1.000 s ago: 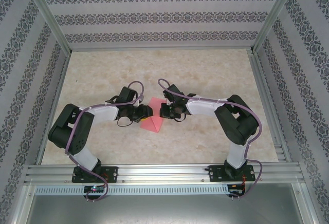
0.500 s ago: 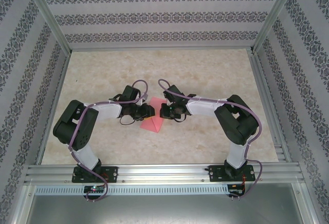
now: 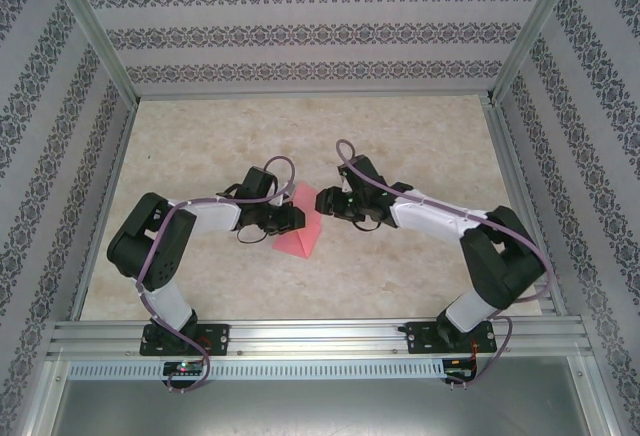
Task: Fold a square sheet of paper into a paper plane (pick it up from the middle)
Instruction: Turn over the paper at the center of the table.
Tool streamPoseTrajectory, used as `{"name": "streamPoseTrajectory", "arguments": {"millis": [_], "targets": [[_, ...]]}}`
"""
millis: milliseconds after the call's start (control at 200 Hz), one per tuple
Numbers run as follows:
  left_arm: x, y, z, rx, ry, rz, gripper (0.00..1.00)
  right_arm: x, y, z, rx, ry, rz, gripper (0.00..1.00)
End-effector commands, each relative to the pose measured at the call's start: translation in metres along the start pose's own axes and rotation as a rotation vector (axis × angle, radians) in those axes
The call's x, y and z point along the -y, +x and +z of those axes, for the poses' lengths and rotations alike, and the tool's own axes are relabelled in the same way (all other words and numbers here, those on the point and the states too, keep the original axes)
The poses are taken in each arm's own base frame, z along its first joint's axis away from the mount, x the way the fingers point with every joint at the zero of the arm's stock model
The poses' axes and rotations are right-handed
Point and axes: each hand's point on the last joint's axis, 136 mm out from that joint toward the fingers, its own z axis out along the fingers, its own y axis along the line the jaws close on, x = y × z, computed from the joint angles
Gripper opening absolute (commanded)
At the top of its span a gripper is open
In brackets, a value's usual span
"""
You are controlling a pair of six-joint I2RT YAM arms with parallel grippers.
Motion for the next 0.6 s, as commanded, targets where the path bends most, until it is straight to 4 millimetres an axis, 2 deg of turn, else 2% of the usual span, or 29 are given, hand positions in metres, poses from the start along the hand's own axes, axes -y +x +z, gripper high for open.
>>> {"name": "streamPoseTrajectory", "arguments": {"millis": [0, 290, 594], "targets": [[0.012, 0.008, 0.005, -0.007, 0.024, 0.103, 0.20, 0.009, -0.008, -0.011, 0.059, 0.018, 0.014, 0.53], [-0.001, 0.028, 0.006, -0.038, -0.052, 0.134, 0.20, 0.017, -0.008, -0.016, 0.064, 0.031, 0.028, 0.53], [0.002, 0.030, 0.001, -0.025, -0.039, 0.151, 0.19, 0.019, -0.005, -0.013, 0.049, 0.034, 0.034, 0.52]]}}
